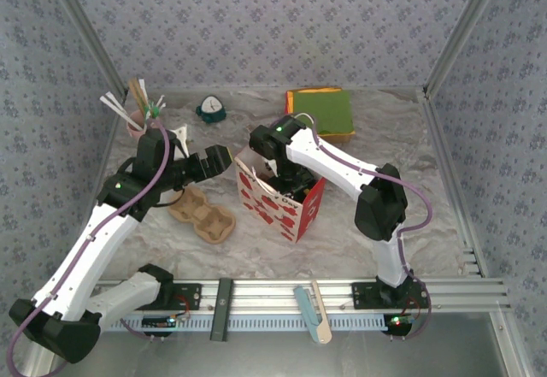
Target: Pack the takeout coffee
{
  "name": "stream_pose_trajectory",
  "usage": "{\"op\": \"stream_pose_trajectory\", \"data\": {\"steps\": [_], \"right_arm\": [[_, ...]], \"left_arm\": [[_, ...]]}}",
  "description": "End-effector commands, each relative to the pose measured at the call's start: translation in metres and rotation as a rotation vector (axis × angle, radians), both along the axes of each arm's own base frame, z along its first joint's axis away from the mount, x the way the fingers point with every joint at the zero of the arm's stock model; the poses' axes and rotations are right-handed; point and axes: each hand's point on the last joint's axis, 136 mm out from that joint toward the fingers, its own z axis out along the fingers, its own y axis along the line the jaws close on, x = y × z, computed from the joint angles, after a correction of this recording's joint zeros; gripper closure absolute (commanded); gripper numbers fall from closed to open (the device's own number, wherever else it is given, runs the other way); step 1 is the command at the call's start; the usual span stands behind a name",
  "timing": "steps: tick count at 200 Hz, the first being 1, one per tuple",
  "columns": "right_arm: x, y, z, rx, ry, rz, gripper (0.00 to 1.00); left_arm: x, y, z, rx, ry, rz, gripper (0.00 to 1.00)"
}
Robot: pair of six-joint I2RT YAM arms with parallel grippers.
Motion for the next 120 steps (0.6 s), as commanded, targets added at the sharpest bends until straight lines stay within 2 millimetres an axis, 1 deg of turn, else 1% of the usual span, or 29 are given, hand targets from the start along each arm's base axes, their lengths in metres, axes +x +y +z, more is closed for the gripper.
{"op": "stream_pose_trajectory", "data": {"steps": [1, 30, 120], "right_arm": [[-0.0028, -0.0025, -0.0034, -0.009, 0.018, 0.015, 0.32], [-0.0029, -0.0026, -0.0038, -0.011, 0.018, 0.017, 0.32], [-0.002, -0.002, -0.0048, -0.009, 0.019, 0.015, 0.32]], "left_arm": [[-0.0069, -0.001, 0.0023, -0.019, -0.001, -0.019, 0.0], [-0.0086, -0.0037, 0.0072, -0.034, -0.017, -0.038, 0.0], [-0.0084, -0.0047, 0.0058, -0.036, -0.013, -0.04, 0.0]]}}
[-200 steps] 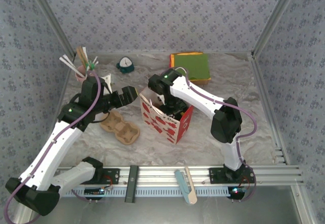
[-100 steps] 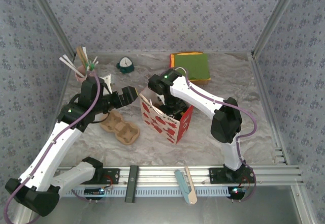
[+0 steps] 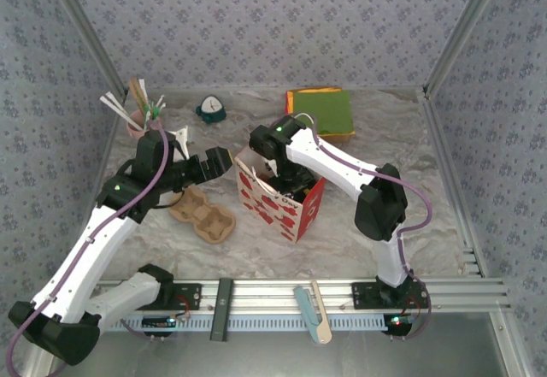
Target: Pack the takeout coffee
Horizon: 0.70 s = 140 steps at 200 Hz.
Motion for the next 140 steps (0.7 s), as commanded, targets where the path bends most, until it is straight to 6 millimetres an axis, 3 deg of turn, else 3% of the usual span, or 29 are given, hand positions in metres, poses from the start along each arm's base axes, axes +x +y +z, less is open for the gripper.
{"op": "stream_pose_trajectory", "data": {"steps": [1, 140], "right_arm": [[-0.002, -0.002, -0.005, -0.008, 0.019, 0.015, 0.32], [-0.001, -0.002, -0.021, -0.006, 0.03, 0.011, 0.32]], "left_arm": [[-0.003, -0.002, 0.006, -0.02, -0.016, -0.015, 0.0], [-0.004, -0.001, 0.007, -0.016, -0.016, -0.016, 0.0]]}}
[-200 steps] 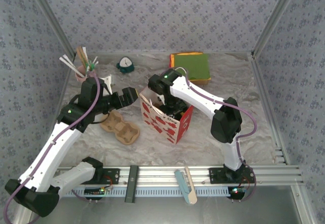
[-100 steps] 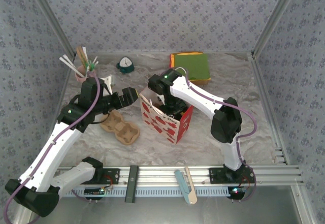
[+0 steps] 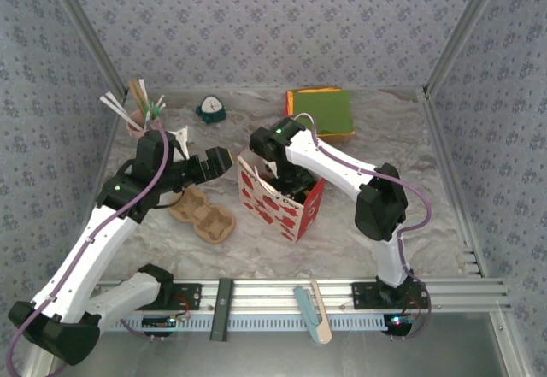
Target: Pack the takeout coffee
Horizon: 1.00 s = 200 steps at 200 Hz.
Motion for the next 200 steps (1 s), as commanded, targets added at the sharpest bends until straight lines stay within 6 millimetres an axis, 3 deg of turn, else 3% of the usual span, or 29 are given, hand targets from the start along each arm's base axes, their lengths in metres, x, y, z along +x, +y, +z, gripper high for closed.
{"op": "stream_pose_trajectory", "data": {"steps": [1, 200], "right_arm": [[-0.0002, -0.0006, -0.0127, -0.001, 0.023, 0.009, 0.32], [0.0017, -0.0011, -0.0122, 0.002, 0.023, 0.004, 0.32]], "left_arm": [[-0.0037, -0.0014, 0.0081, -0.017, -0.018, -0.017, 0.0], [-0.0027, -0.0016, 0.0078, -0.016, -0.018, -0.017, 0.0]]}}
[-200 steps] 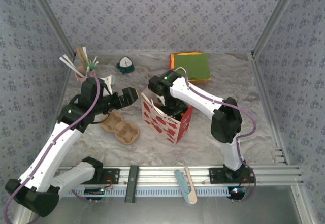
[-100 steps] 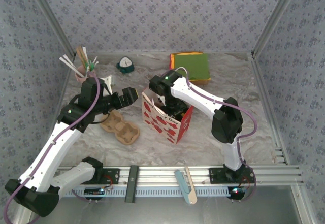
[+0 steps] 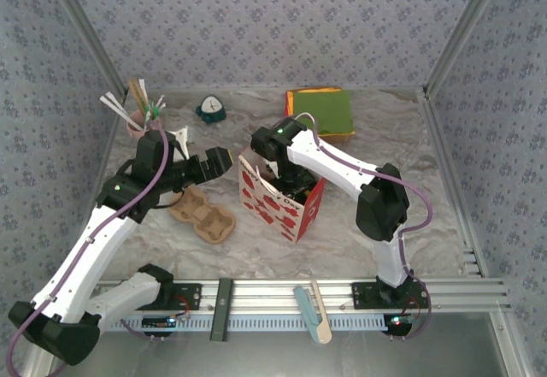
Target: Pack the takeout coffee
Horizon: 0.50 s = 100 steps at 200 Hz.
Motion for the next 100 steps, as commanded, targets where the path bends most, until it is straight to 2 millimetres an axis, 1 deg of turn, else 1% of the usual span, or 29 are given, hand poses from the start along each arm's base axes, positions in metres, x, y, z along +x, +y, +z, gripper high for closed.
{"op": "stream_pose_trajectory", "data": {"steps": [1, 41, 100], "right_arm": [[0.0016, 0.0, -0.012, -0.006, 0.021, 0.003, 0.32], [0.0023, 0.0012, -0.0112, 0.0, 0.019, 0.004, 0.32], [0.0031, 0.0016, -0.0177, 0.001, 0.026, 0.001, 0.32]], "left_arm": [[-0.0027, -0.0018, 0.008, -0.016, -0.019, -0.018, 0.0], [-0.003, -0.0018, 0.0079, -0.016, -0.018, -0.019, 0.0], [-0.0032, -0.0018, 0.0078, -0.016, -0.017, -0.018, 0.0]]}}
